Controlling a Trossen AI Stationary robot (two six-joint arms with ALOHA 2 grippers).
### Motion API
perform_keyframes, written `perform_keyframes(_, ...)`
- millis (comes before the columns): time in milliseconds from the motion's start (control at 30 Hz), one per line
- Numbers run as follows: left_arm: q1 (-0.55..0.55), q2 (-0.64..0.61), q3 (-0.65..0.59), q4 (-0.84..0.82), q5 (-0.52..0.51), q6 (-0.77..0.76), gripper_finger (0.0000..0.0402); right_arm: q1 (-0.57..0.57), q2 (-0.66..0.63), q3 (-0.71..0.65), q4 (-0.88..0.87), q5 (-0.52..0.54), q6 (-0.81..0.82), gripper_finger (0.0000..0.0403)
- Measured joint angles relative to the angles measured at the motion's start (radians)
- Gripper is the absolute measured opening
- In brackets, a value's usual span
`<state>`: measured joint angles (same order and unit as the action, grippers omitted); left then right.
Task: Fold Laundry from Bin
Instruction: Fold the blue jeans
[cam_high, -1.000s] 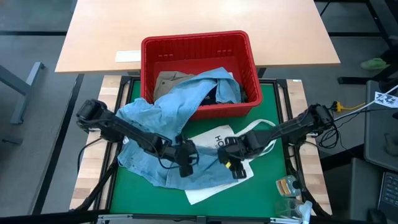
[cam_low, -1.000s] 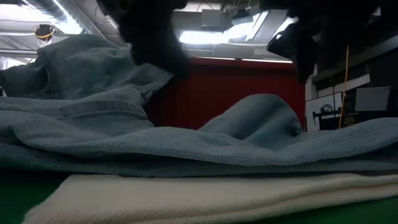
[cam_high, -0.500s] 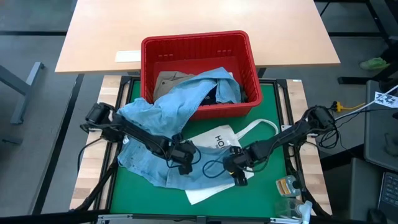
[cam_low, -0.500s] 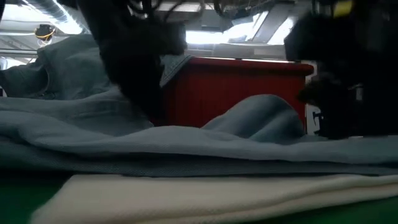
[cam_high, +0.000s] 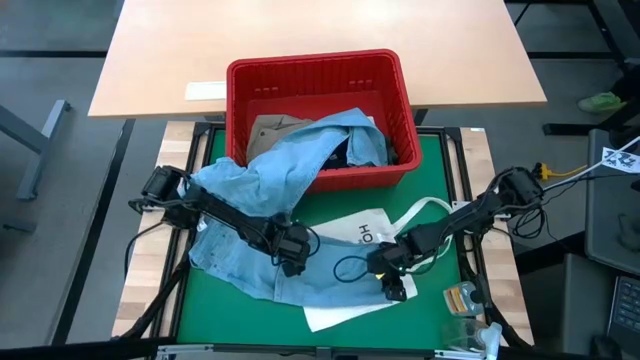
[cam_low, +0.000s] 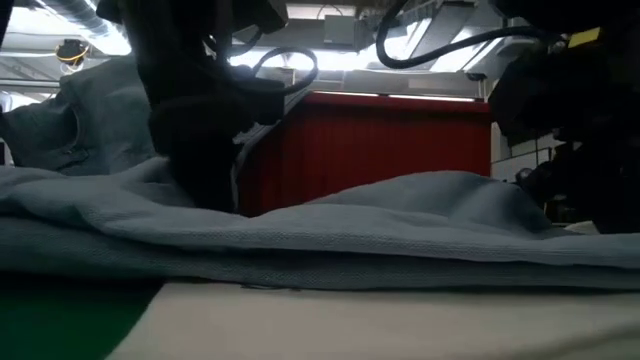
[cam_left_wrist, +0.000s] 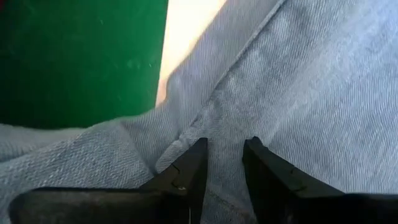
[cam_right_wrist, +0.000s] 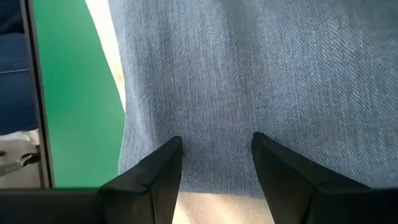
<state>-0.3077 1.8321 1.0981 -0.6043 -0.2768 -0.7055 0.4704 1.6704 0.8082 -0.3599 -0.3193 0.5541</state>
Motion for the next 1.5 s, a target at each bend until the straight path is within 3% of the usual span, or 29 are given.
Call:
perform_keyframes(333,0.000,-0.053,-0.004,-0.045,0.057,0.000,0.0101,0.001,0.001,0.060,-0.034,-0.015,0.000,0.0198)
perform_keyframes(433,0.000,-0.095,-0.004,-0.049,0.057,0.000,0.0101,0.002,-0.011,0.105,-0.118,-0.007,-0.001,0.0198)
perform_keyframes(633,0.000,-0.151,-0.004,-0.037,0.051,0.000,0.0101,0.003,-0.064,0.224,-0.383,0.164,-0.022,0.0198)
perform_keyframes(833,0.000,-0.146,-0.004,0.072,0.015,0.006,0.0101,0.001,-0.077,0.237,-0.415,0.385,-0.044,0.0198)
perform_keyframes(1133,-0.009,-0.142,-0.003,0.151,-0.019,0.008,0.0101,-0.046,-0.065,0.147,-0.431,0.464,-0.063,0.0198)
perform_keyframes(1500,-0.013,-0.103,-0.003,0.095,-0.130,0.008,0.0101,-0.046,-0.065,0.145,-0.430,0.531,-0.072,0.0198)
